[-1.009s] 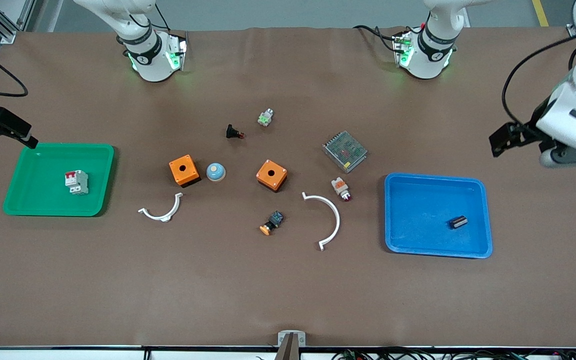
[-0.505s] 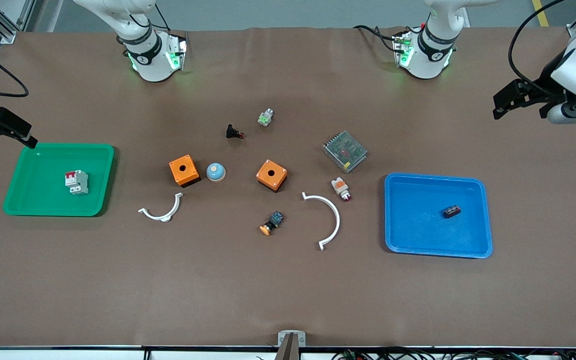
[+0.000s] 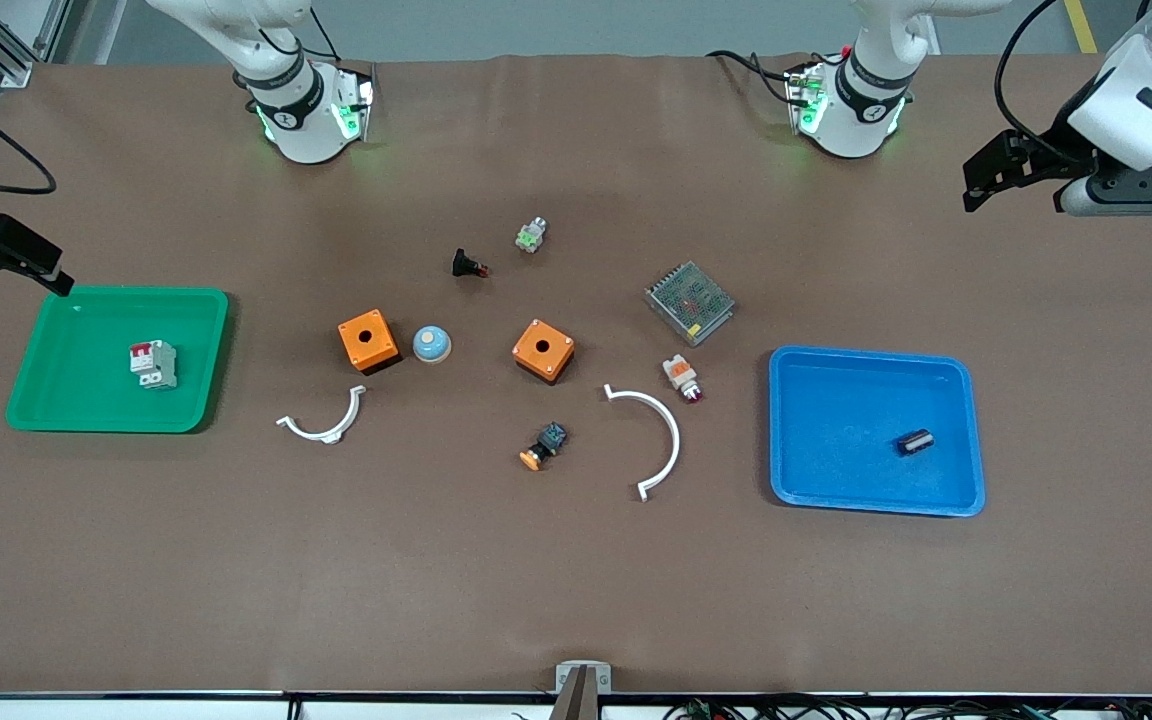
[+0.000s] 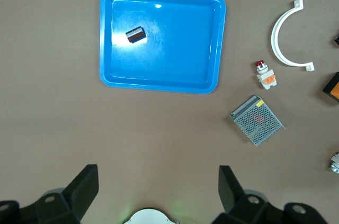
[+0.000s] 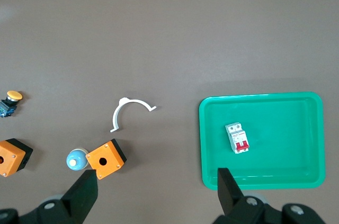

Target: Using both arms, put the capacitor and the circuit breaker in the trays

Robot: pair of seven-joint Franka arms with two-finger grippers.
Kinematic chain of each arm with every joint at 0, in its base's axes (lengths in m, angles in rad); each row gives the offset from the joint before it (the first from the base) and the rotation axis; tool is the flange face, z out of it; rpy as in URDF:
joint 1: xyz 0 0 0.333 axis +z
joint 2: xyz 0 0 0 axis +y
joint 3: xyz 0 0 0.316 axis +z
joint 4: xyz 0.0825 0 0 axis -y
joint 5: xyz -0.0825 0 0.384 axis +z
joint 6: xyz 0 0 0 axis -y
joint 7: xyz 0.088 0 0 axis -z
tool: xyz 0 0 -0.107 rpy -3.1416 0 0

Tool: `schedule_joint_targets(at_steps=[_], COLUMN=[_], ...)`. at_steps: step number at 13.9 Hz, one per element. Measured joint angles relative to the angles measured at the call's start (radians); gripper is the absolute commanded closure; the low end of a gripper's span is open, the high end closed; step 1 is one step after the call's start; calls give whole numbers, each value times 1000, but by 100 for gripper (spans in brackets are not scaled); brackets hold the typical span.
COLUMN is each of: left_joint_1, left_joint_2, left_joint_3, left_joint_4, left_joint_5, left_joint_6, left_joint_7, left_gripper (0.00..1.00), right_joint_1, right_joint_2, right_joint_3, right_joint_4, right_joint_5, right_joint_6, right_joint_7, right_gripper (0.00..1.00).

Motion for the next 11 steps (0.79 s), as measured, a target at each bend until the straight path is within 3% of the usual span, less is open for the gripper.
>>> schedule_joint_targets(at_steps=[11], left_joint_1=[45], left_joint_2=[6], left_joint_3=[-7], left_joint_4=[68], left_joint_5=[23], left_joint_6=[11], left_joint_7=[32], left_gripper=[0], right_joint_1=[0], right_joint_2=[0], right_joint_3=[-6], right_joint_4=[-6], right_joint_5=[-2], right_joint_6=[-3], right_joint_7=[0], right_gripper=[0])
